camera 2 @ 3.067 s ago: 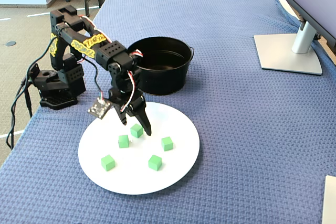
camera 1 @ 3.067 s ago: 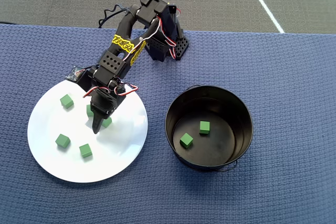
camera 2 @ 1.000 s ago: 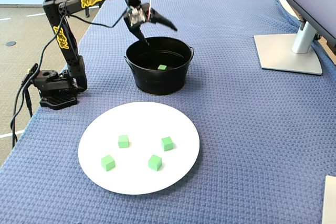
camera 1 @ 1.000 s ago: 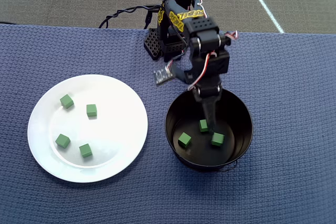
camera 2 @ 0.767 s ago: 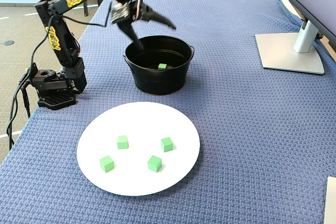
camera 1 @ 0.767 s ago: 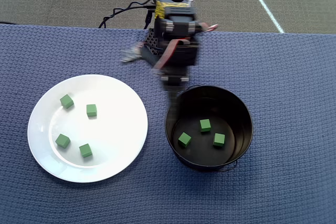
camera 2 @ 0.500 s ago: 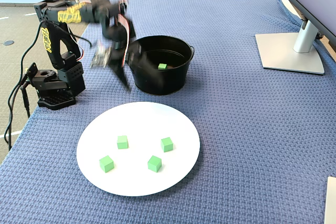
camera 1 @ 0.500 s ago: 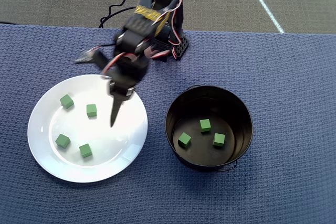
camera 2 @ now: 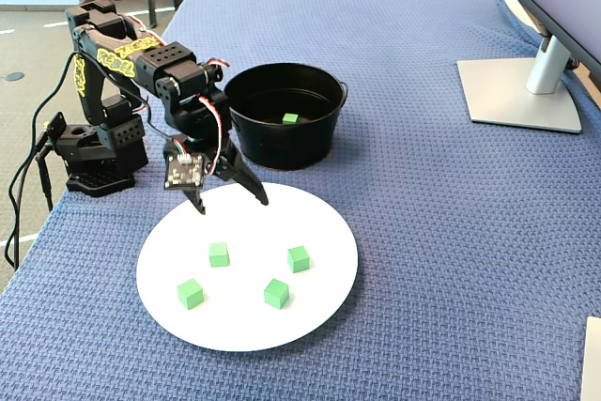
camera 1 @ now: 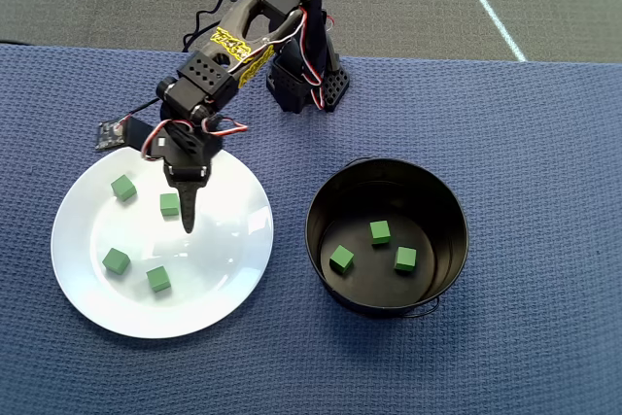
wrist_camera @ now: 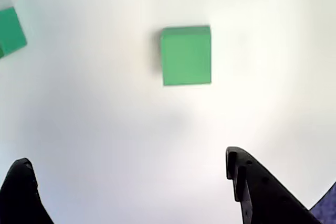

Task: Pick up the green cubes from the white plate and place them in the black recipient

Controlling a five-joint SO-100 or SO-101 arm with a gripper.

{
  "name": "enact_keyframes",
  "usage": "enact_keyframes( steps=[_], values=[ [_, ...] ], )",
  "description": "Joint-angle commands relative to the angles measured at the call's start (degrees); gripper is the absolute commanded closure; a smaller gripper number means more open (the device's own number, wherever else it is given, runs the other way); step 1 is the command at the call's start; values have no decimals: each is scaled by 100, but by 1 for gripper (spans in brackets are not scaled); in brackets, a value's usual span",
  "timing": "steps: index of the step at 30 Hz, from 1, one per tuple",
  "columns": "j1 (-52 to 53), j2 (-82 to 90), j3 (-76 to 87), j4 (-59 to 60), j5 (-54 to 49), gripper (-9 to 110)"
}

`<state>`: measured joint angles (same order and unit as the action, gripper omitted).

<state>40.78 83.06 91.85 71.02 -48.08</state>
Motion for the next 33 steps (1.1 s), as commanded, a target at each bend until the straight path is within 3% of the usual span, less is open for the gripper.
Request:
enact_keyframes(
  steps=[1, 11, 26, 30, 33],
  values=[
    [378, -229, -272, -325, -563, 60],
    [642, -1433, -1204, -519, -554, 60],
    [439, -1485, -853, -984, -492, 67],
    [422, -1424, -729, -1143, -378, 83],
    [422, -1362, -677, -1125, -378, 85]
  ],
)
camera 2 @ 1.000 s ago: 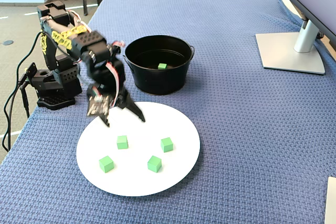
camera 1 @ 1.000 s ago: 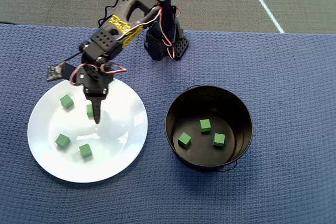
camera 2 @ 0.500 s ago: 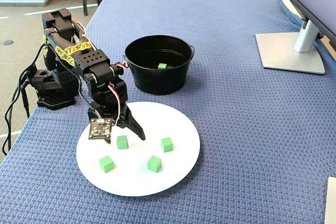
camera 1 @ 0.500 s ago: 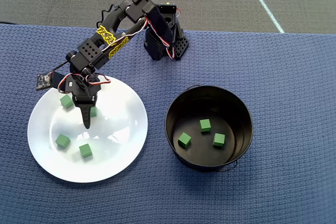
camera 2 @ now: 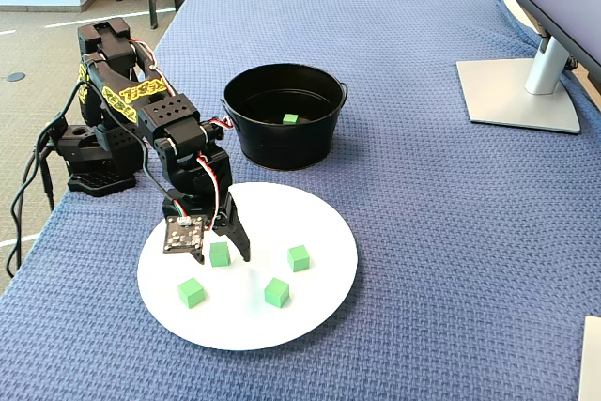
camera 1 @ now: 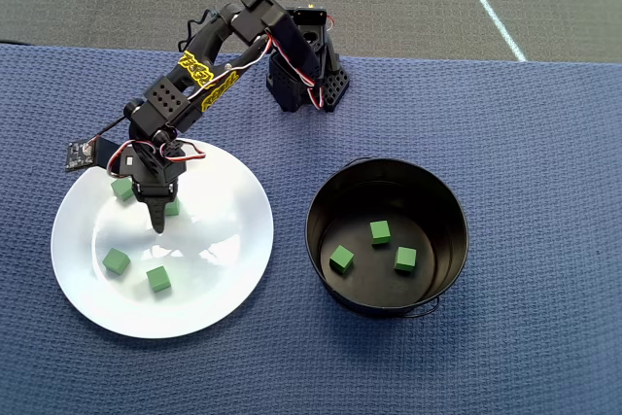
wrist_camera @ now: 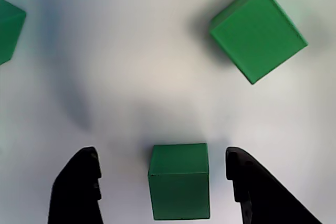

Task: Pick up the green cubes from the white plate and place them in the black recipient

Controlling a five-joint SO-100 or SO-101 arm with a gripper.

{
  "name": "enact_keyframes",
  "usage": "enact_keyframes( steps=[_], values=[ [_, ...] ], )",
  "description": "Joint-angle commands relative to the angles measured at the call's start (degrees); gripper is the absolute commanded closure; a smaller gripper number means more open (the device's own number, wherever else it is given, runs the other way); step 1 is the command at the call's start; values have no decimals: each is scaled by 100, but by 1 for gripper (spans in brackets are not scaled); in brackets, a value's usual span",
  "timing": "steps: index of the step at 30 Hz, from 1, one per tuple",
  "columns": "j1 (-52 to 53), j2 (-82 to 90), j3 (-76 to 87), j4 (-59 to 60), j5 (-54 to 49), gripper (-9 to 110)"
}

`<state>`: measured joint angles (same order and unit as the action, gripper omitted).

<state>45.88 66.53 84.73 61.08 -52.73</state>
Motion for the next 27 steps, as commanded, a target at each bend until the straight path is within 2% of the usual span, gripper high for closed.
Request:
enact_keyframes(
  steps=[1, 13, 15, 16, 20, 23, 27],
  values=[
    [-88, 299, 44, -141, 105, 85],
    [-158, 369, 167, -211, 123, 86],
    [-185, 387, 176, -264, 185, 91],
    [-193, 396, 176, -299, 290, 101],
    [-211, 571, 316, -378, 343, 102],
    [-167, 967, 422, -308, 668, 102],
    [-35, 2013, 299, 26, 1696, 102]
  ],
)
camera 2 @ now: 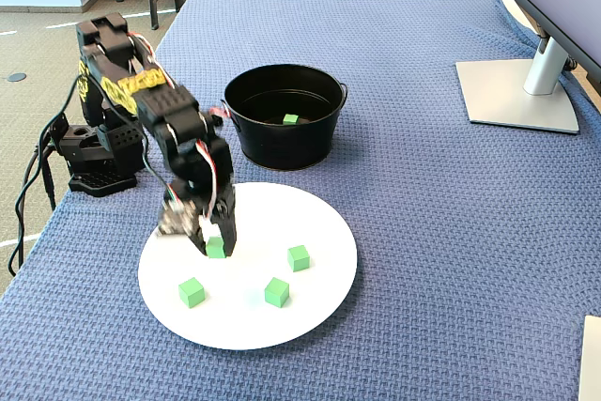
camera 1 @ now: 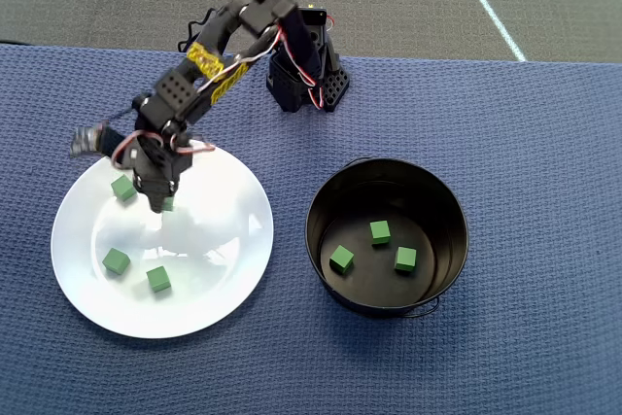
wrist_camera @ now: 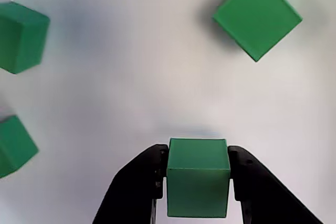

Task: Pick up the green cubes from the white plate and place them in the black recipient

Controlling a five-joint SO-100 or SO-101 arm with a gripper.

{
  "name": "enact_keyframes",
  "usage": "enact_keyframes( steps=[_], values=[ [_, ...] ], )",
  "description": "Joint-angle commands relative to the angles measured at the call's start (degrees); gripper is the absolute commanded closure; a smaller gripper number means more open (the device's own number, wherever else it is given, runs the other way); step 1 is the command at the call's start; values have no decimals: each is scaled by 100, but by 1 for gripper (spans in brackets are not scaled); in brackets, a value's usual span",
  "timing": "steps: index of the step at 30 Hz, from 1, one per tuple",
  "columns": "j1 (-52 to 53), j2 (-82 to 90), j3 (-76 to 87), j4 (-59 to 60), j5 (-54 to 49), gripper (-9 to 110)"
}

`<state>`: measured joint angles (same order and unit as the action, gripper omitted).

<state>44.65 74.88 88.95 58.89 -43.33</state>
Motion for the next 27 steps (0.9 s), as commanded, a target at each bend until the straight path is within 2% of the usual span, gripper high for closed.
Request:
enact_keyframes(
  steps=[1, 7, 11, 16, 21, 27],
  values=[
    [88, 1441, -211, 413, 1055, 102],
    [-563, 3015, -606, 1406, 2979, 102],
    [-2399, 3929, 79, 1688, 3964, 102],
    [-4711, 3920, 580, 1336, 5001, 102],
    [-5924, 3313, 1055, 562, 5309, 102],
    [-6082, 3041, 958, 571, 5001, 102]
  ],
)
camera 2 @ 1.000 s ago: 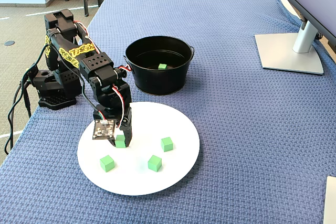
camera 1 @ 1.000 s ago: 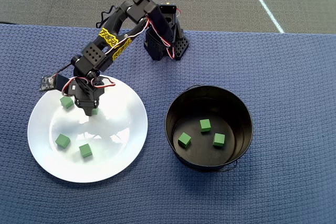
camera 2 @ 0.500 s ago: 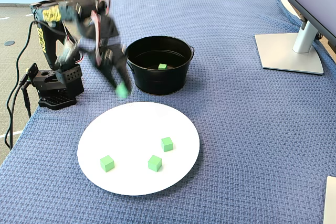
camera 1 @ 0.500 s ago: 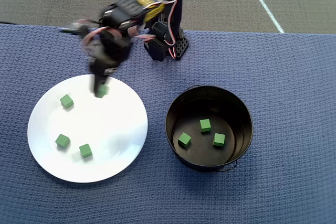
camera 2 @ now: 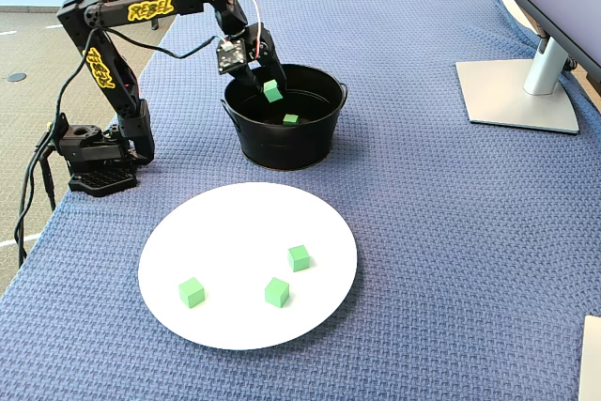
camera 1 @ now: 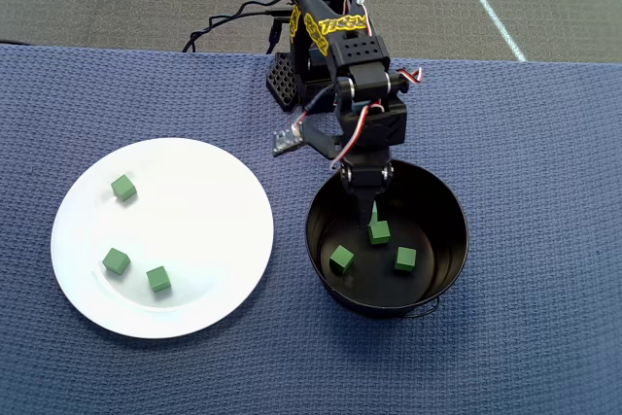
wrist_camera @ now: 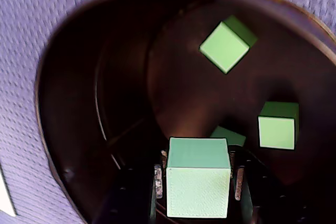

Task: Pick up the green cubes from the white plate and place them in the black recipient

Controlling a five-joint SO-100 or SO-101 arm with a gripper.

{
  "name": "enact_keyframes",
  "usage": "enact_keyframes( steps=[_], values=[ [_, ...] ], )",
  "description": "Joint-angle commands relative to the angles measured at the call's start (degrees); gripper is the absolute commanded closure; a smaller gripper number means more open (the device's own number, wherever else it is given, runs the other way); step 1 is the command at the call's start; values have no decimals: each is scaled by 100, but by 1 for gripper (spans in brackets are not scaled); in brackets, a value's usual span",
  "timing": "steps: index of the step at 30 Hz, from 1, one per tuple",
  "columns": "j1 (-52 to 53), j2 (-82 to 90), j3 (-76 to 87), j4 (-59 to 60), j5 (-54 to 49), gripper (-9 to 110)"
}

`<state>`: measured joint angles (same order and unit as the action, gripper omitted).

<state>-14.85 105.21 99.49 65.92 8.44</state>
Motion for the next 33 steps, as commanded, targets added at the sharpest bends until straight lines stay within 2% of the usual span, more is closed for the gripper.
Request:
enact_keyframes(
  steps=[1, 4, 5, 10, 13, 16, 21, 29, 33],
  values=[
    [-158, 35, -167, -18, -352, 98],
    [-229, 123, -475, 439, -773, 61],
    [-185, 158, -606, 580, -782, 58],
    [439, 510, -835, 782, -659, 59],
    [1608, 782, -940, 923, -316, 66],
    [2830, 606, -1125, 1160, -642, 70],
    [4307, 114, -958, 940, -2927, 72],
    [6187, -396, 211, -1477, -7708, 71],
    [6592, -905, 554, -2320, -9492, 71]
  ],
)
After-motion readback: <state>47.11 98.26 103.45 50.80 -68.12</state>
